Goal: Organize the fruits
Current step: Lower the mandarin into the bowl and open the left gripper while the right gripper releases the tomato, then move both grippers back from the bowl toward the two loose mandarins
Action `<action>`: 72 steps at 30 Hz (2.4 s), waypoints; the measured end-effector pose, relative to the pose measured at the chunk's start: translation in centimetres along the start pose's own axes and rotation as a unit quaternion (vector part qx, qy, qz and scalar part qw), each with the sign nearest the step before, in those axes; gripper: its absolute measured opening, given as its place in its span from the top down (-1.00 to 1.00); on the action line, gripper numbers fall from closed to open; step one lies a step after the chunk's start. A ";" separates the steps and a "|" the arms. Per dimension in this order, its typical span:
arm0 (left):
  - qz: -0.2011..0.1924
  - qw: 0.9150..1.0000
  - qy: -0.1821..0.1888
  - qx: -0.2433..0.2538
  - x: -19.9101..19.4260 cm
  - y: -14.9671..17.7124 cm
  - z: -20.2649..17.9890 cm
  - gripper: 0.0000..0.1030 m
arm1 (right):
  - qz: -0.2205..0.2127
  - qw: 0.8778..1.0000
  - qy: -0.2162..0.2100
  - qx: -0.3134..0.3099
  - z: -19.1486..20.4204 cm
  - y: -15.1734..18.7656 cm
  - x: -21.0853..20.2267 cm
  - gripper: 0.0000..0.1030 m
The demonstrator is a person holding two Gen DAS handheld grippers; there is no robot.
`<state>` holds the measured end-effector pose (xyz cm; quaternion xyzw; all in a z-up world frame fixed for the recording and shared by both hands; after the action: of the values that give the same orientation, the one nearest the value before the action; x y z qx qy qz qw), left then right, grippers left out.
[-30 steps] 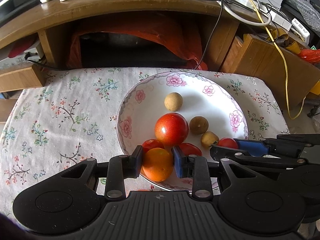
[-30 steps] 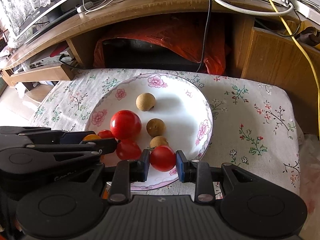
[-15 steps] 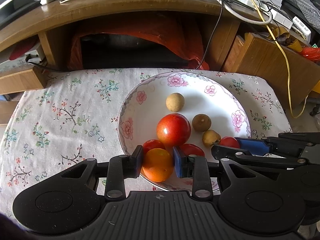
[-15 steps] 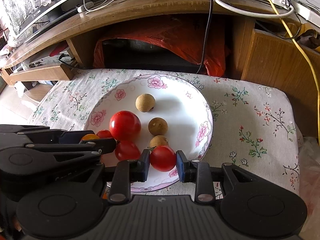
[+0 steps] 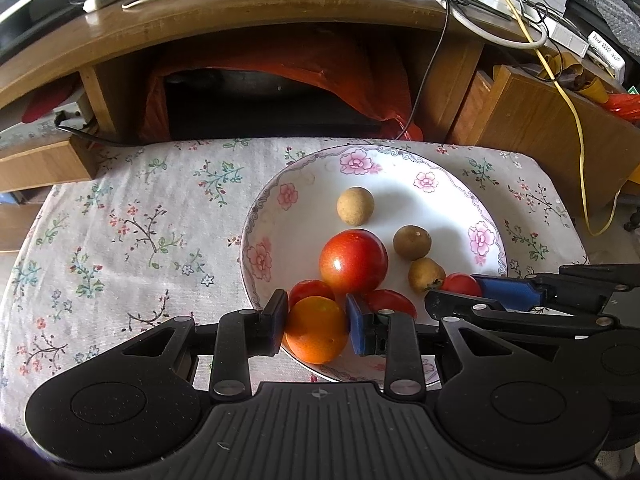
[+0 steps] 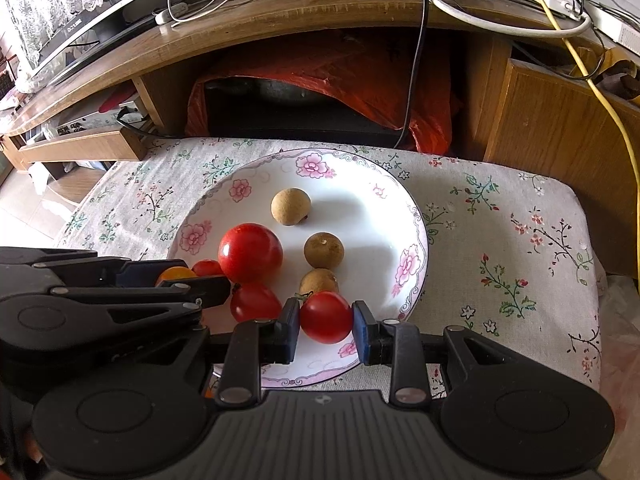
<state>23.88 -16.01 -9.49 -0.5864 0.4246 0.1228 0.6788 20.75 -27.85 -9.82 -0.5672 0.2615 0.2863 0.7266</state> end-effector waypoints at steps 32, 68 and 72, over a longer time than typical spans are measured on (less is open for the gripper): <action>-0.013 1.000 -0.013 0.000 -2.2 -0.7 0.2 -0.02 | -0.020 1.000 0.004 0.007 0.5 -0.6 -1.8 0.40; 0.032 0.999 0.000 0.012 -6.5 3.8 3.7 -0.26 | 0.039 0.997 -0.066 -0.025 5.8 4.0 -4.8 0.33; 0.045 0.999 0.000 0.002 -6.0 3.9 4.5 -0.26 | 0.052 0.996 -0.071 -0.031 6.4 4.2 -4.0 0.33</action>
<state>19.61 -8.91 -8.07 -0.5649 0.4514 0.1521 0.6738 15.30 -21.32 -8.44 -0.5534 0.2290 0.3716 0.7093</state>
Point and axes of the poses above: each gripper's, at about its wrist camera, not at the fingertips, and x roughly the way its jaws point, z to its left, y to its underside, the point moved 7 cm from there along x, roughly the way its jaws point, and after that the axes turned 13 degrees about -z, right-handed, at the moved point
